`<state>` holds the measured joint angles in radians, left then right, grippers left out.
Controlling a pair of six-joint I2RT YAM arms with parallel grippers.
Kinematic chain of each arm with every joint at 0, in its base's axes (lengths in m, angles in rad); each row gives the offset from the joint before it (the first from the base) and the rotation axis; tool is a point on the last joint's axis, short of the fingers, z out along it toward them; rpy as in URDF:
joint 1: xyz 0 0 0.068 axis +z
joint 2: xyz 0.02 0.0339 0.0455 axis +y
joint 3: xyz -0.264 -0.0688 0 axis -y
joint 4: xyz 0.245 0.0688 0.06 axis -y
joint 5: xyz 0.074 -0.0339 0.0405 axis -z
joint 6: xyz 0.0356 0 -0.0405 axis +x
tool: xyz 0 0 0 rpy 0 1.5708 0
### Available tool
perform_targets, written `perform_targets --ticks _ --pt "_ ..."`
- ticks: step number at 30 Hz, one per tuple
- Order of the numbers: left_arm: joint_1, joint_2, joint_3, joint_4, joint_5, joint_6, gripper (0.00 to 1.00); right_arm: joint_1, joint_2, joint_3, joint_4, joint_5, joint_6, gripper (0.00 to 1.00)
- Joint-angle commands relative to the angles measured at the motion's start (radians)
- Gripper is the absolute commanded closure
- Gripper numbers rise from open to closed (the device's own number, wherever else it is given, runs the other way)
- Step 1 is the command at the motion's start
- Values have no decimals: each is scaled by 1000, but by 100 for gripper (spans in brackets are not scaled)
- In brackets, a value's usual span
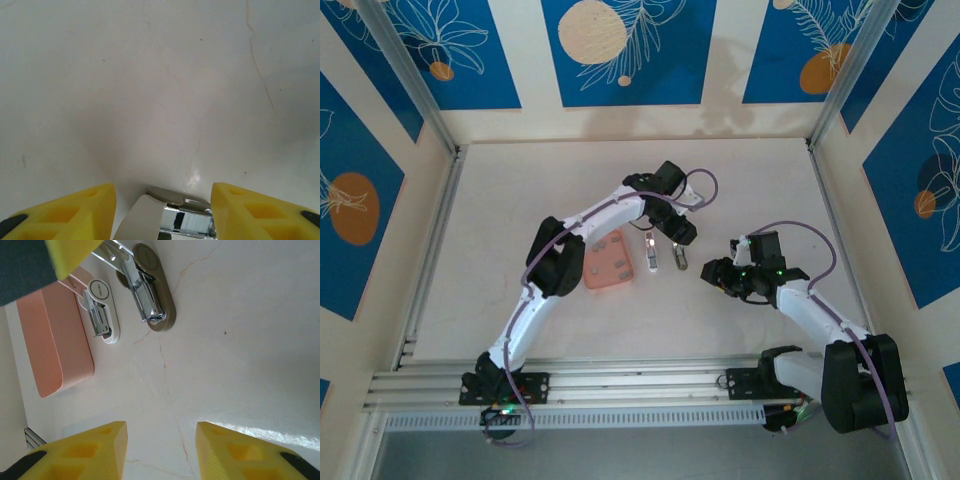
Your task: Load the staples into the stapler
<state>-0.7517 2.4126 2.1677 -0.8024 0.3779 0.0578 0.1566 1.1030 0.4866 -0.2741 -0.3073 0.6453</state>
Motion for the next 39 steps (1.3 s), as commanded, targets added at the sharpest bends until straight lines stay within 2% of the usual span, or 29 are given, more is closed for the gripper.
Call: perform_targets --ticks 1,9,16,22,26,29,39 --pt "-23 -81 -38 -37 44 69 47 -3 -11 9 -11 -19 -10 58" --pt "-62 -144 -140 -56 57 114 48 -3 17 20 1 -30 -12 58" --pt "-81 -198 -230 -31 67 92 50 -1 26 33 3 -40 -4 58" --pt "-54 -391 -468 170 37 -37 50 10 71 91 6 -46 -10 58" --pt "-15 -579 -722 393 -32 -173 48 14 166 163 9 -62 -10 58" --pt "6 -691 -864 497 -81 -231 48 31 254 233 3 -82 -21 58" --pt "37 -841 -1075 613 -130 -281 47 131 517 455 -84 -16 -59 58"
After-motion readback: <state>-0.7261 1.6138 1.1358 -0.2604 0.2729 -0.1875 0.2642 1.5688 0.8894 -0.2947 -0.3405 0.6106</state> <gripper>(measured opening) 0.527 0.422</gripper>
